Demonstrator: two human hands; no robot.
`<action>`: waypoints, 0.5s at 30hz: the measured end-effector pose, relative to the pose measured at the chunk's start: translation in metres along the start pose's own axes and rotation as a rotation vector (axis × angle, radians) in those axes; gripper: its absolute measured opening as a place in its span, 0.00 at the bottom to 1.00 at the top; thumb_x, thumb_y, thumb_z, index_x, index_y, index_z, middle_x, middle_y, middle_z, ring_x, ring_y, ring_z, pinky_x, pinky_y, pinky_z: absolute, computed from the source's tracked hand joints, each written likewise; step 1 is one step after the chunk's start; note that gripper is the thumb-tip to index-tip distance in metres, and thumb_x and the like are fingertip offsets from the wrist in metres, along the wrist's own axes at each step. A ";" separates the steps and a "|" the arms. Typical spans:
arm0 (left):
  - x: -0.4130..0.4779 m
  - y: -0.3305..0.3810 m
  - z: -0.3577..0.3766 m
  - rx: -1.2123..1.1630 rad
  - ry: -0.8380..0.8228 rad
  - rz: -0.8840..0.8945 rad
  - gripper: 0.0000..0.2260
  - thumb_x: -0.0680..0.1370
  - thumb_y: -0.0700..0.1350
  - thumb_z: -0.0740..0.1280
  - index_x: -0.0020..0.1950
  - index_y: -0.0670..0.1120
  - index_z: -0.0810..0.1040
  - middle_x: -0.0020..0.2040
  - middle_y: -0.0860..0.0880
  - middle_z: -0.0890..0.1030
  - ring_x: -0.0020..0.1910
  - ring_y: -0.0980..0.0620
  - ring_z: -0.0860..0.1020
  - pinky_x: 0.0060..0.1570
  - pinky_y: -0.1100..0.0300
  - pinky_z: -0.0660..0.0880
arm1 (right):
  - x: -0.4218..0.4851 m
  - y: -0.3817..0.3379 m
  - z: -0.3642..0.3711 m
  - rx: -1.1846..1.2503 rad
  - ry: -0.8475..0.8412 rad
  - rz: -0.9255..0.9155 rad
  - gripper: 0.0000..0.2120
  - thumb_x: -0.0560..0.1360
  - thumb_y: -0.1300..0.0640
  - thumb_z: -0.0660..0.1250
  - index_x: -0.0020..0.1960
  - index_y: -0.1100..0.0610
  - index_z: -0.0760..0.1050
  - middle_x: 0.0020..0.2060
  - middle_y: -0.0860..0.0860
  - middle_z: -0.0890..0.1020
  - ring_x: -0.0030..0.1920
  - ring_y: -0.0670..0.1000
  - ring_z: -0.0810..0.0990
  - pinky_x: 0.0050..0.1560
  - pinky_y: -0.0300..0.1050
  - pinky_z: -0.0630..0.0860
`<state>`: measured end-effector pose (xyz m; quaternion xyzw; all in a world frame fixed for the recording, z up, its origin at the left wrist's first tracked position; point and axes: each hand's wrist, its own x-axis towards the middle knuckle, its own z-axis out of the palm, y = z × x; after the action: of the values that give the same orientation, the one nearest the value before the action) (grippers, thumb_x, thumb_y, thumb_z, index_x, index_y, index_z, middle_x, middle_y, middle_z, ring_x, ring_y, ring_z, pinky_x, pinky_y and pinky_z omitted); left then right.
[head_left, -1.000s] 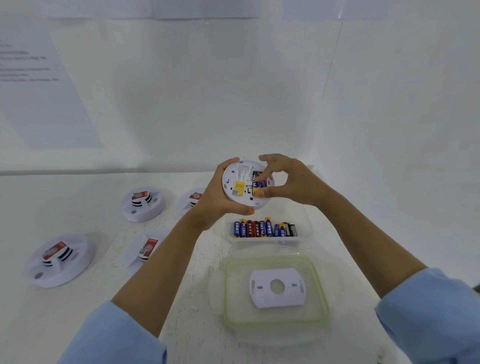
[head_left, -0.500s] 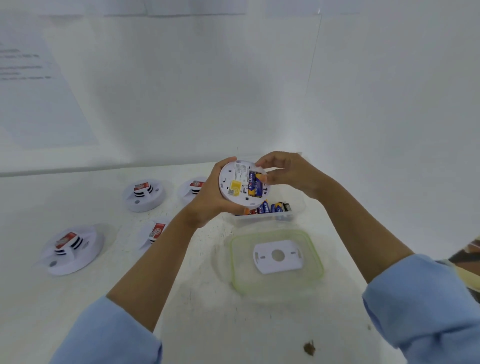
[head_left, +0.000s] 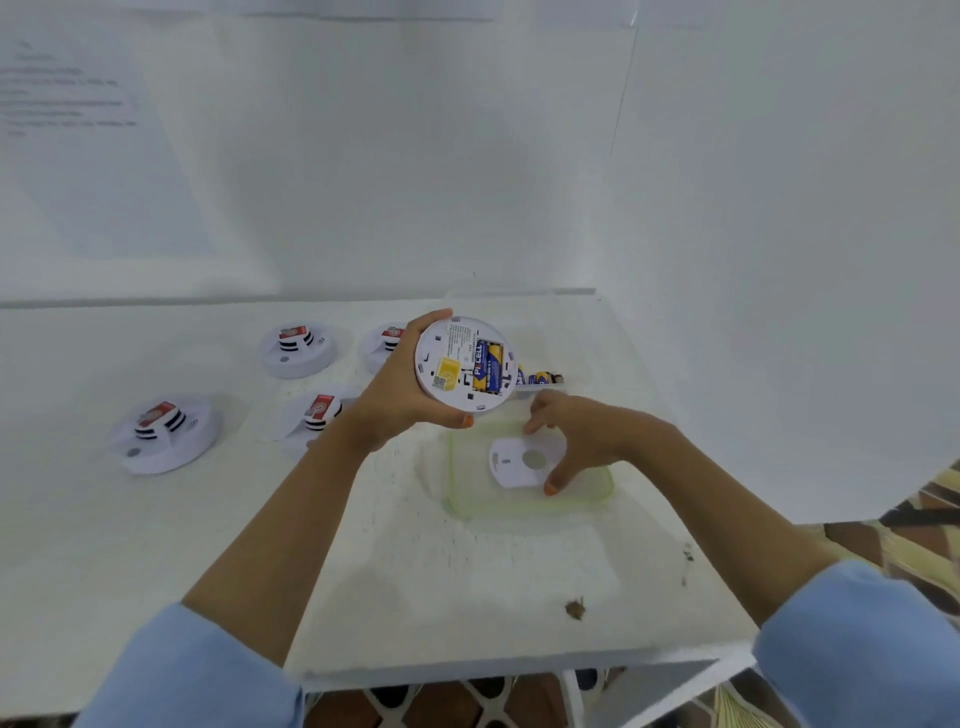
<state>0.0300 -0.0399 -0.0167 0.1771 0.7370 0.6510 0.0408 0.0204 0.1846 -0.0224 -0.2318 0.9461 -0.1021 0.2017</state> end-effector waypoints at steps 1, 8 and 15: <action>-0.003 0.001 0.001 -0.001 0.001 -0.006 0.47 0.56 0.30 0.76 0.69 0.52 0.60 0.63 0.51 0.70 0.59 0.56 0.73 0.44 0.64 0.78 | 0.001 -0.001 0.001 -0.033 -0.005 -0.001 0.39 0.62 0.50 0.78 0.69 0.56 0.66 0.64 0.50 0.65 0.63 0.52 0.68 0.64 0.45 0.67; -0.017 0.000 0.010 -0.029 0.034 -0.025 0.45 0.56 0.31 0.74 0.68 0.52 0.61 0.60 0.57 0.70 0.57 0.59 0.74 0.44 0.62 0.79 | 0.001 -0.003 -0.002 -0.068 0.020 -0.041 0.35 0.62 0.48 0.77 0.65 0.56 0.70 0.59 0.50 0.70 0.59 0.52 0.70 0.57 0.42 0.69; -0.014 0.000 0.001 -0.019 0.059 -0.010 0.47 0.52 0.39 0.78 0.67 0.54 0.62 0.64 0.52 0.70 0.61 0.55 0.73 0.47 0.60 0.78 | -0.035 0.015 -0.063 0.022 0.316 0.016 0.27 0.61 0.56 0.78 0.57 0.58 0.75 0.52 0.53 0.76 0.48 0.50 0.72 0.49 0.42 0.70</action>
<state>0.0432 -0.0434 -0.0189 0.1539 0.7325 0.6627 0.0239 0.0155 0.2211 0.0419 -0.2029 0.9668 -0.1459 0.0538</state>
